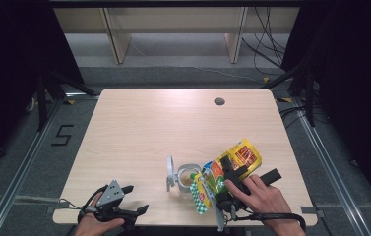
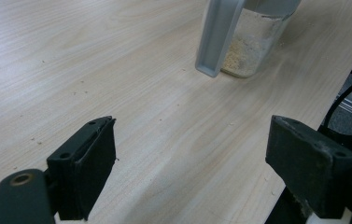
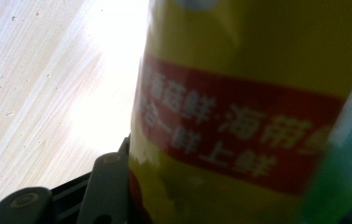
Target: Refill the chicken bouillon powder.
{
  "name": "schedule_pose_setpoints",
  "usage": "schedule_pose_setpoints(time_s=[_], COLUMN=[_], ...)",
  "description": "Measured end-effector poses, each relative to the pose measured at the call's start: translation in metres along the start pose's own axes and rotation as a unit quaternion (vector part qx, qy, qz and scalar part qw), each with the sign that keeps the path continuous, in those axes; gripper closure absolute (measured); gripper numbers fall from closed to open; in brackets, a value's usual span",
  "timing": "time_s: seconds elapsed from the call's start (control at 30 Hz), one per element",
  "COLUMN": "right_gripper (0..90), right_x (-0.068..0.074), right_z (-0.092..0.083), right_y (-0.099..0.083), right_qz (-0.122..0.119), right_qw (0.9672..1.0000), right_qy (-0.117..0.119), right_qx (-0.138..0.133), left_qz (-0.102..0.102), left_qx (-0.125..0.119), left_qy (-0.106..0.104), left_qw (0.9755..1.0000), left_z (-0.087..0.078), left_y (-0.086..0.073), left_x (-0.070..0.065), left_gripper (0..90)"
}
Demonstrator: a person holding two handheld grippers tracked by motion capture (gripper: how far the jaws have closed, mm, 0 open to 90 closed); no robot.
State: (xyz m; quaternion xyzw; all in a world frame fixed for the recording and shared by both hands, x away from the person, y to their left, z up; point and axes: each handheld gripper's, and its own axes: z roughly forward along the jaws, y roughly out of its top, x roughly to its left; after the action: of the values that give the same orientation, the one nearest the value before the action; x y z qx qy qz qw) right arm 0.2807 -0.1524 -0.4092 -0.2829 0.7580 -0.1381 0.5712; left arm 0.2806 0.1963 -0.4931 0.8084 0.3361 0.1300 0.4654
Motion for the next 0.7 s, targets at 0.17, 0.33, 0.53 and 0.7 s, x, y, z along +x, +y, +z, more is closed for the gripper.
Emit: schedule_pose_setpoints(time_s=[0.17,0.33,0.53,0.7], right_gripper=[55.2,55.2,55.2,55.3], right_x=[-0.0017,-0.0002,-0.0005,-0.0019], right_z=[-0.0013,-0.0002,-0.0010,-0.0009], right_y=[-0.0006,0.0003,-0.0004,-0.0013], right_qz=[0.000,-0.002,0.000,-0.008], right_qw=[1.0000,1.0000,1.0000,1.0000], right_qy=[0.001,0.004,-0.001,0.003], right_qx=[0.002,0.000,0.003,0.001], left_qz=[-0.005,-0.007,0.013,0.010], left_qx=[0.000,-0.003,0.002,0.003], left_qy=[0.000,-0.001,-0.001,0.000], left_qw=[1.0000,1.0000,0.9999,0.9999], left_z=[0.0005,0.0007,-0.0003,0.0000], left_y=[-0.0002,-0.0003,0.0004,0.0004], left_x=[-0.0004,-0.0006,0.0014,0.0007], left_gripper=[15.4,15.4,15.4,15.4])
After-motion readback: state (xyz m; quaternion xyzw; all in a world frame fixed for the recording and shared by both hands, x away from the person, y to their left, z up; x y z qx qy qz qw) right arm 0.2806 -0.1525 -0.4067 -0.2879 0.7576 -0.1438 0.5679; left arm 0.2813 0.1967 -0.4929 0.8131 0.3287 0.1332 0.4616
